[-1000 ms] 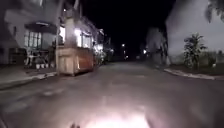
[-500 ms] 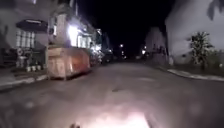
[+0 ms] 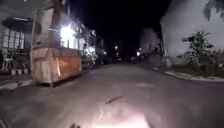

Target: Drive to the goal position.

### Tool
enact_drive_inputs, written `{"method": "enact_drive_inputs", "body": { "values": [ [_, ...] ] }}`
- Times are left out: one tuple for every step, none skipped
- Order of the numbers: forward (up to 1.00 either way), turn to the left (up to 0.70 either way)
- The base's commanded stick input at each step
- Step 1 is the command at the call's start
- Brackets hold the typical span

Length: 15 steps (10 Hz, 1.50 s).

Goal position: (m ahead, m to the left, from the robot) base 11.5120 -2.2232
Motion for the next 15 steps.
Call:
{"method": "enact_drive_inputs", "body": {
  "values": [
    [1.0, 0.0],
    [1.0, 0.0],
    [1.0, 0.0],
    [1.0, 0.0],
    [1.0, 0.0],
    [1.0, 0.0],
    [1.0, 0.0],
    [1.0, 0.0],
    [1.0, 0.0],
    [1.0, 0.0],
    [1.0, 0.0],
    [1.0, 0.0],
    [1.0, 0.0],
    [1.0, 0.0],
    [1.0, 0.0]
  ]
}}
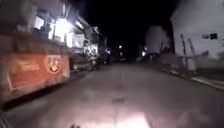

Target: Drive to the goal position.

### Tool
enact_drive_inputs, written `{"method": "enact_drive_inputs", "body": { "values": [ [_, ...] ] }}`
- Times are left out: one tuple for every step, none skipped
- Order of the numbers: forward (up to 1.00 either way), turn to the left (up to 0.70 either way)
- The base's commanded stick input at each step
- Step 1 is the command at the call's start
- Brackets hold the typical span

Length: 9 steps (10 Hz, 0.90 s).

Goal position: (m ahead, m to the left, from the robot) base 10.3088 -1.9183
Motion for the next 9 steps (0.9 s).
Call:
{"method": "enact_drive_inputs", "body": {
  "values": [
    [1.0, 0.0],
    [1.0, -0.27],
    [1.0, -0.14],
    [1.0, 0.0],
    [1.0, 0.0],
    [1.0, 0.0],
    [1.0, 0.0],
    [1.0, 0.0],
    [1.0, 0.0]
  ]
}}
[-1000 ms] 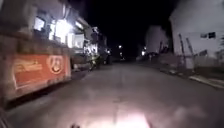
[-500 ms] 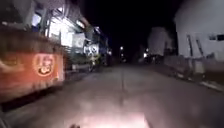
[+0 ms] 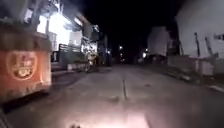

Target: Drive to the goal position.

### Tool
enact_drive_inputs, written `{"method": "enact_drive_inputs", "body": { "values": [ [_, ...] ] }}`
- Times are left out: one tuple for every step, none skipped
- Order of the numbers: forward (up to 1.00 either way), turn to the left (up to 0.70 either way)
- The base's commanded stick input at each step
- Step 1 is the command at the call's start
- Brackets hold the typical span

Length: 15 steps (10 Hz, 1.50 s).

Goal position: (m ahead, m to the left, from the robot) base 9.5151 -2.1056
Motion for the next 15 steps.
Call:
{"method": "enact_drive_inputs", "body": {
  "values": [
    [1.0, 0.0],
    [1.0, 0.0],
    [1.0, 0.0],
    [1.0, 0.0],
    [1.0, 0.0],
    [1.0, 0.0],
    [1.0, 0.0],
    [1.0, 0.0],
    [1.0, -0.27],
    [1.0, -0.27],
    [1.0, -0.27],
    [1.0, -0.27],
    [1.0, -0.27],
    [1.0, -0.27],
    [1.0, -0.27]
  ]
}}
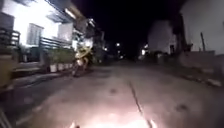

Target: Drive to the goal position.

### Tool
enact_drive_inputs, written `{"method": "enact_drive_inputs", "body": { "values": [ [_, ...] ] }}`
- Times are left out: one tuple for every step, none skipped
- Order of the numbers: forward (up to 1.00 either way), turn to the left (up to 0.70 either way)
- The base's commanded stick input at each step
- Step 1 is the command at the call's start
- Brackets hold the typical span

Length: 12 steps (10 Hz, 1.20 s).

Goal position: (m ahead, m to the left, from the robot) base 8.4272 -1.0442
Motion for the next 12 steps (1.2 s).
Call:
{"method": "enact_drive_inputs", "body": {
  "values": [
    [1.0, -0.25],
    [1.0, -0.1],
    [1.0, 0.0],
    [1.0, 0.0],
    [1.0, 0.0],
    [1.0, 0.0],
    [1.0, 0.0],
    [1.0, 0.0],
    [1.0, 0.0],
    [1.0, 0.0],
    [1.0, 0.0],
    [1.0, 0.0]
  ]
}}
